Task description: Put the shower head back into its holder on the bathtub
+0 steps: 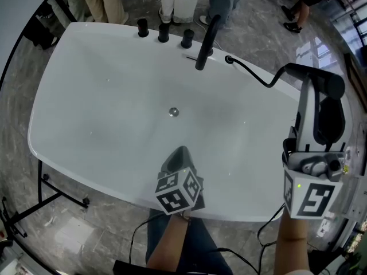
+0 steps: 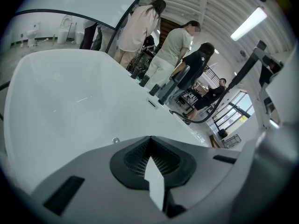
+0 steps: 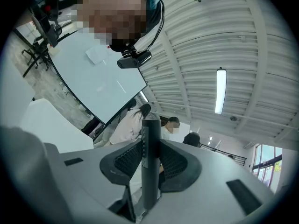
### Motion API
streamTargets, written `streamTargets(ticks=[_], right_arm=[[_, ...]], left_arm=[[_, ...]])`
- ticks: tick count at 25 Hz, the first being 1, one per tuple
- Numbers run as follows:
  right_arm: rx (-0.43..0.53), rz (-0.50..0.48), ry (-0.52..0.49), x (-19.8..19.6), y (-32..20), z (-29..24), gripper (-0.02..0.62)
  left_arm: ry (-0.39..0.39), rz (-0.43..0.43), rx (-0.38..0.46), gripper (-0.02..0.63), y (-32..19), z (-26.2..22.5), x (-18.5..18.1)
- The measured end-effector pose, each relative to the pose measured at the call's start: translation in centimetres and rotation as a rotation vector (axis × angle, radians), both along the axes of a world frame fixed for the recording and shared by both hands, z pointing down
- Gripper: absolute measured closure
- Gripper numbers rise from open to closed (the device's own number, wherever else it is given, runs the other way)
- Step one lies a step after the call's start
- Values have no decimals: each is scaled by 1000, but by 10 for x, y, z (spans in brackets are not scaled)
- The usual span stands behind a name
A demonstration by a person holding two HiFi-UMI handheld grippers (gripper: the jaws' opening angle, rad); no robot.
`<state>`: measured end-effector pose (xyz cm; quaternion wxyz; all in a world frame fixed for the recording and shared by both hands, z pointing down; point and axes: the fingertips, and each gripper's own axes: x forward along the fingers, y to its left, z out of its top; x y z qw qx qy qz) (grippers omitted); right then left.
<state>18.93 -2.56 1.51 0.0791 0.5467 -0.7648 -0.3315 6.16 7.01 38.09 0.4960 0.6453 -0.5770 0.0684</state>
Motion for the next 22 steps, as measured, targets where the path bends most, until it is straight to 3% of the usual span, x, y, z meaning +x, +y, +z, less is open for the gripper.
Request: streamTargets(ticks=[14,22], right_arm=[[18,-2,9,1,-15,-8,471],[-33,-10,-48,4,-34,6,471]], left_arm=[[-6,-4,-8,603,-5,3,2],[-6,2,-7,603,-13,6,3]])
